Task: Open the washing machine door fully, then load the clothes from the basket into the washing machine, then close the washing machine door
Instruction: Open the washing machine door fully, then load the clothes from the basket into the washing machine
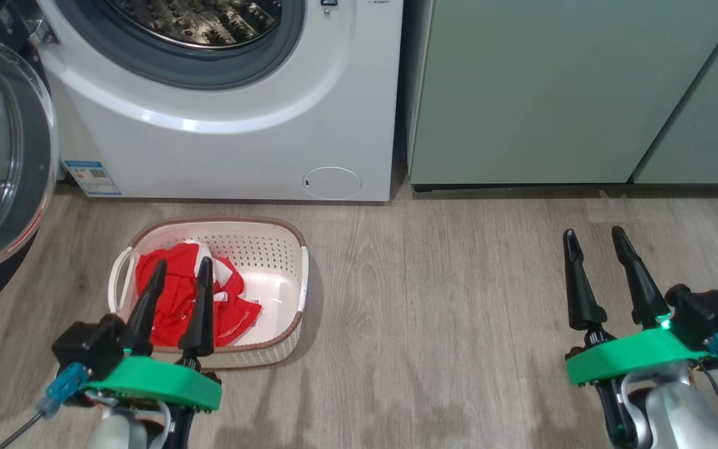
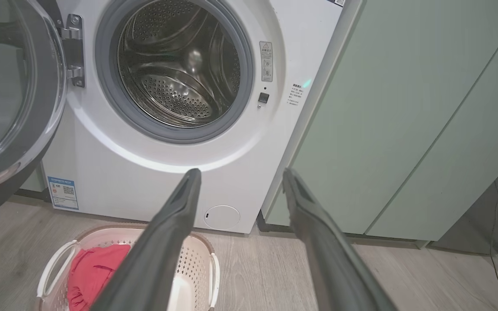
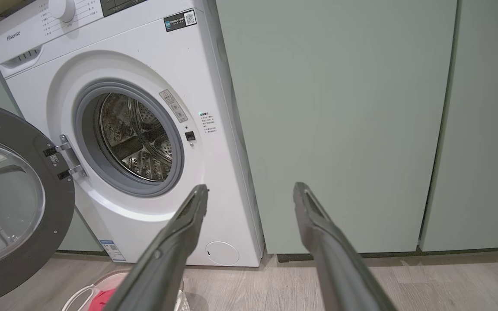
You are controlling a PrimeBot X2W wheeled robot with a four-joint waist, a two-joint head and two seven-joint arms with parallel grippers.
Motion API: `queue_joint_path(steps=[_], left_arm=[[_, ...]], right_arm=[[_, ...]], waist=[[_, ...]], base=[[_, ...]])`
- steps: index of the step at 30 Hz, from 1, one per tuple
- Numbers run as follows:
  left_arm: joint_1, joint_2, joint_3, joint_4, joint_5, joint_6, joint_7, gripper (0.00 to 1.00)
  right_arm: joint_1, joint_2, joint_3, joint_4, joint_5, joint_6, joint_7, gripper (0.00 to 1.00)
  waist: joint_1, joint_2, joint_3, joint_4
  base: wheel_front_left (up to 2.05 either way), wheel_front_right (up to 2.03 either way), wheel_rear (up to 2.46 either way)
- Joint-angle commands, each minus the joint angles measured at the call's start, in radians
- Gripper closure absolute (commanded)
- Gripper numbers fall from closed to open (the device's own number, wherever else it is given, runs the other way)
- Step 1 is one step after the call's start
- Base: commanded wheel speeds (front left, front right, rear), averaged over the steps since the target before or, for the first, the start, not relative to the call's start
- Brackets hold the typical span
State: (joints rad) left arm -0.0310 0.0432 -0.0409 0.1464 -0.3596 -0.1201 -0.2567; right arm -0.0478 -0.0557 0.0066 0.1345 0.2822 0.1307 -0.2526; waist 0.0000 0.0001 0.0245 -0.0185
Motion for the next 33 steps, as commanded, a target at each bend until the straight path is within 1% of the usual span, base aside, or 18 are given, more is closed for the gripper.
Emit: queue_joint_path(steps=[1,12,22,28,33], left_arm=[[-0.024,0.007,0.024,-0.031,-0.004,-0.003,-0.005,0.0],[-0.021,0.007,0.006,-0.016,0.009,-0.008,-0.005,0.0],[-0.023,0.007,0.012,-0.019,0.014,-0.009,-0.005,0.0],[-0.025,0.007,0.014,-0.024,0.006,-0.009,-0.005,0.0],[-0.019,0.007,0.013,-0.035,-0.021,-0.01,-0.005,0.0]], right_arm=[[-0.02,0.005,0.024,-0.03,-0.003,0.0,-0.009,0.0],[-0.022,0.005,0.029,-0.022,0.0,0.0,-0.009,0.0],[-0.025,0.005,0.033,-0.021,0.002,0.0,-0.009,0.0],[-0.026,0.005,0.035,-0.019,0.003,0.0,-0.009,0.0],[-0.025,0.005,0.036,-0.019,0.002,0.0,-0.009,0.0]], waist=[[0.0,-0.0001,0.0,0.004],[0.0,-0.0001,-0.003,0.018],[0.0,-0.0001,-0.002,0.021],[0.0,-0.0001,-0.001,0.022],[0.0,-0.0001,-0.002,0.024]], base=[[0.0,0.0,0.0],[0.0,0.0,0.0],[0.0,0.0,0.0],[0.0,0.0,0.0],[0.23,-0.23,0.0]])
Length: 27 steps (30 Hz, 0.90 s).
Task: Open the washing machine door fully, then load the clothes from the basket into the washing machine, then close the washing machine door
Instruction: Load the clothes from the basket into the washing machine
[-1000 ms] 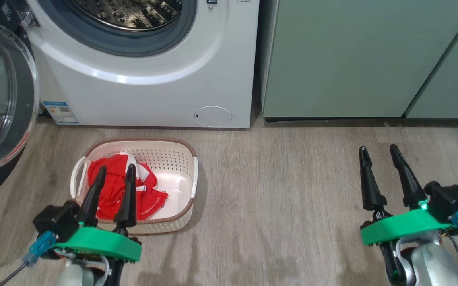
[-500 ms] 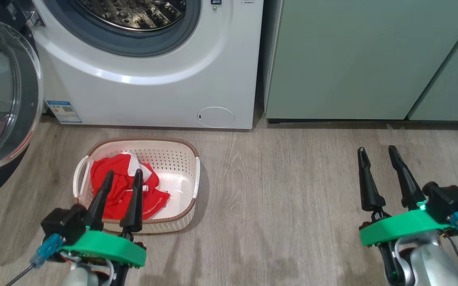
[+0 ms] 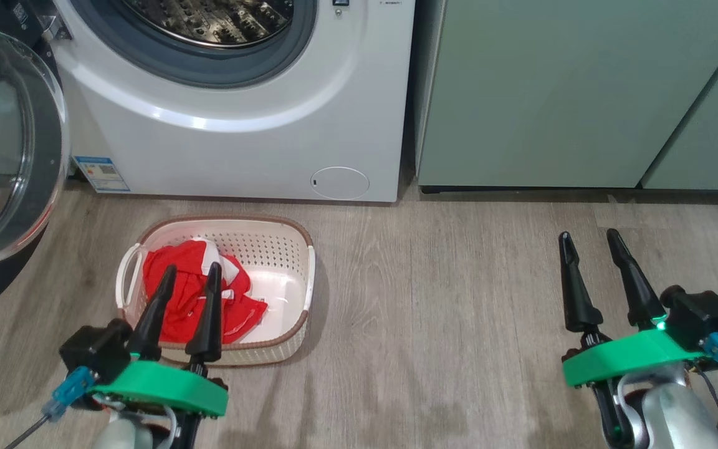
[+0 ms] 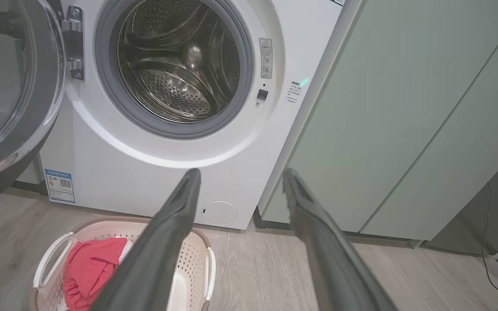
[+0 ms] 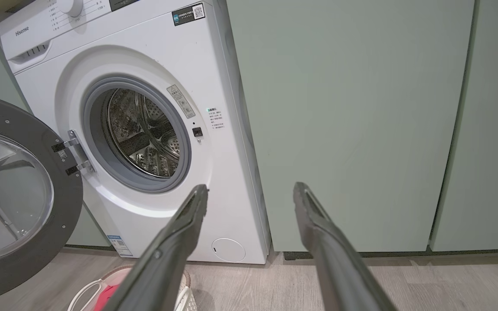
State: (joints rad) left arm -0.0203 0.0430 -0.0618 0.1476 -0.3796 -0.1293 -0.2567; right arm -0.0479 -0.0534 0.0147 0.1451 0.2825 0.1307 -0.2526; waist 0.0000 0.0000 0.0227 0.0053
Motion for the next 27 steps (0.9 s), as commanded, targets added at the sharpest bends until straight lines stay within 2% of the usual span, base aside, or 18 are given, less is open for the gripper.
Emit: queue_joint_path(steps=[1,8,19,27], left_arm=[[-0.029,0.007,0.035,-0.037,-0.002,-0.001,-0.005,0.0],[-0.028,0.007,0.033,-0.038,-0.003,-0.001,-0.005,0.0],[-0.03,0.007,0.047,-0.024,0.008,0.007,-0.005,0.0],[-0.025,0.007,0.043,-0.008,0.018,0.01,-0.005,0.0]], right_arm=[[-0.025,0.003,0.028,-0.029,0.001,0.0,-0.009,0.0],[-0.025,0.003,0.03,-0.028,-0.001,0.0,-0.009,0.0],[-0.026,0.003,0.033,-0.022,-0.005,0.0,-0.009,0.0],[-0.026,0.003,0.043,-0.017,-0.008,0.0,-0.009,0.0]], waist=[[0.0,0.0,0.0,0.001],[0.0,0.0,0.0,0.007],[0.0,0.0,0.0,0.019],[0.0,0.0,-0.002,0.022]], base=[[0.77,-0.77,0.0],[1.31,-1.31,0.0],[2.01,-2.01,-0.01],[1.19,-1.19,0.0]])
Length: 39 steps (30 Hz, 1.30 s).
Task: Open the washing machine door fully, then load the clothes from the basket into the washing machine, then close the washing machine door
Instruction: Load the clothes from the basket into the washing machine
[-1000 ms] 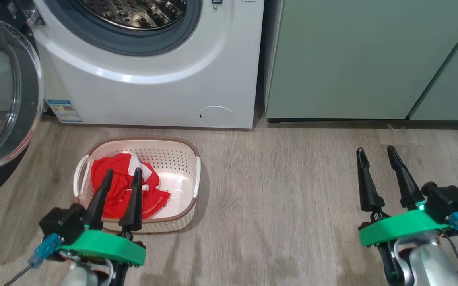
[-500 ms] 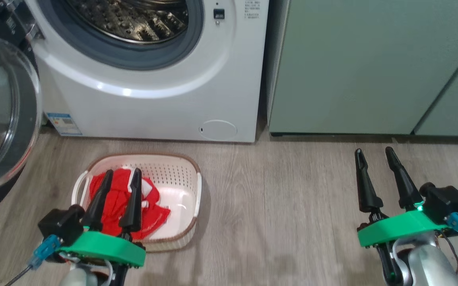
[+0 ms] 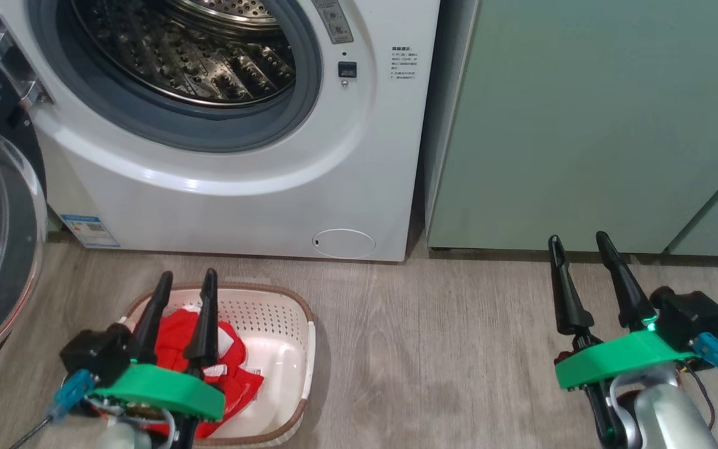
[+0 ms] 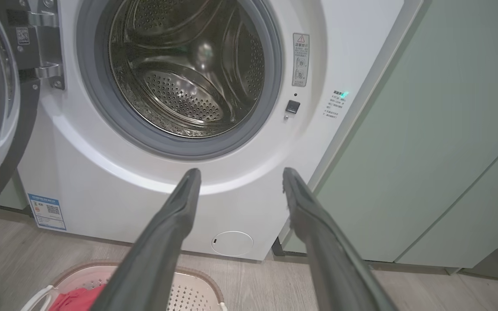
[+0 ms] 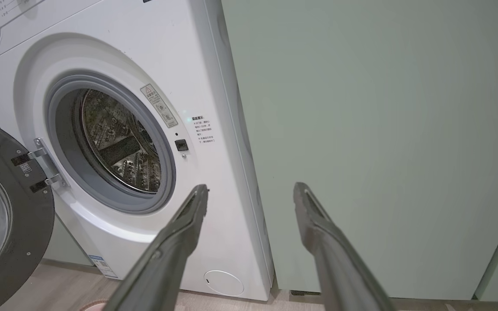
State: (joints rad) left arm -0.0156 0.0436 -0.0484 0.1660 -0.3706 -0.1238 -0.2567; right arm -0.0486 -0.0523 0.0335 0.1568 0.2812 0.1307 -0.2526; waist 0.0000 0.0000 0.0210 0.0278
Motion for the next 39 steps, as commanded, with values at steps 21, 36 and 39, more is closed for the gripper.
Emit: queue_joint_path(steps=[21,36,39], left_arm=[[-0.028,0.007,0.038,-0.022,0.018,0.042,-0.005,0.0],[-0.037,0.007,0.05,0.014,0.033,0.054,-0.005,0.0],[-0.044,0.007,0.052,0.045,0.053,0.061,-0.005,0.0]], right_arm=[[-0.025,0.002,0.033,-0.024,-0.009,0.0,-0.009,0.0],[-0.032,0.002,0.035,-0.025,-0.009,0.0,-0.009,0.0],[-0.036,0.002,0.037,-0.026,-0.01,0.0,-0.009,0.0]], waist=[[0.0,0.0,-0.011,0.012],[0.0,0.0,0.029,0.014],[0.0,0.0,0.049,0.011]], base=[[0.05,-0.05,0.0],[0.0,0.0,0.0],[0.0,0.0,0.0]])
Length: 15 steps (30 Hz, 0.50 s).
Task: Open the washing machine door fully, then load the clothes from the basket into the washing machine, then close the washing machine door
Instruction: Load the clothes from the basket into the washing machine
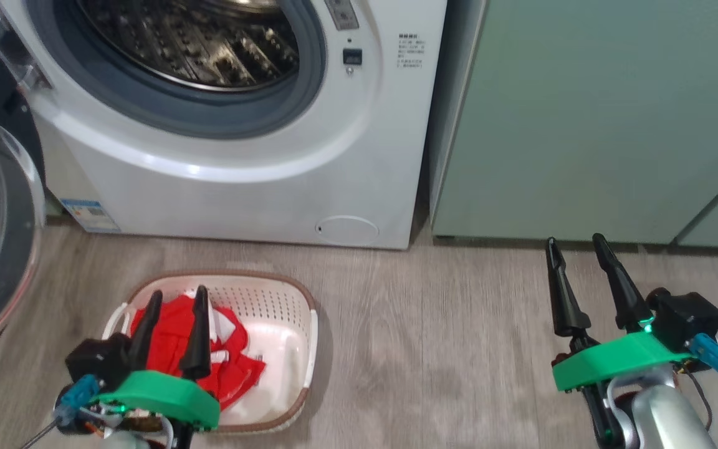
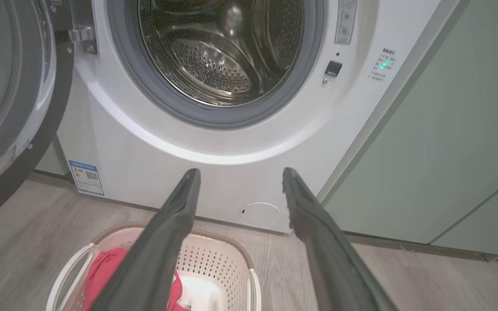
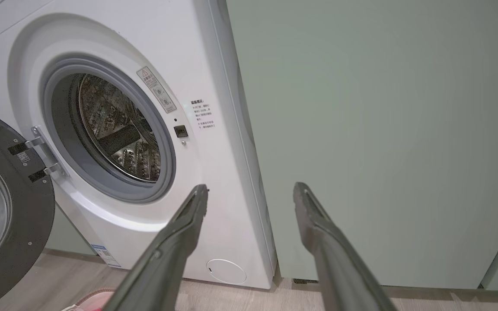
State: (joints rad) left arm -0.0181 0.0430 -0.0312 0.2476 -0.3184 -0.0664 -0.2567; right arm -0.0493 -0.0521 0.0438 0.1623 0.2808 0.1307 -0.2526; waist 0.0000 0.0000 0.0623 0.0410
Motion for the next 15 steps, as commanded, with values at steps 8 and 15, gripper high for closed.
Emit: queue_joint_path(steps=[8,15], left_arm=[[-0.128,0.007,0.055,0.145,0.026,0.013,-0.005,0.0],[-0.278,0.007,0.077,0.322,0.025,0.005,-0.005,0.0]], right_arm=[[-0.079,-0.009,0.048,-0.042,-0.046,0.0,-0.009,0.0],[-0.137,-0.014,0.06,-0.06,-0.069,0.0,-0.009,0.0]], waist=[[0.0,0.0,0.166,0.0],[0.0,0.0,0.346,0.026]], base=[[0.0,0.0,0.0],[0.0,0.0,0.0]])
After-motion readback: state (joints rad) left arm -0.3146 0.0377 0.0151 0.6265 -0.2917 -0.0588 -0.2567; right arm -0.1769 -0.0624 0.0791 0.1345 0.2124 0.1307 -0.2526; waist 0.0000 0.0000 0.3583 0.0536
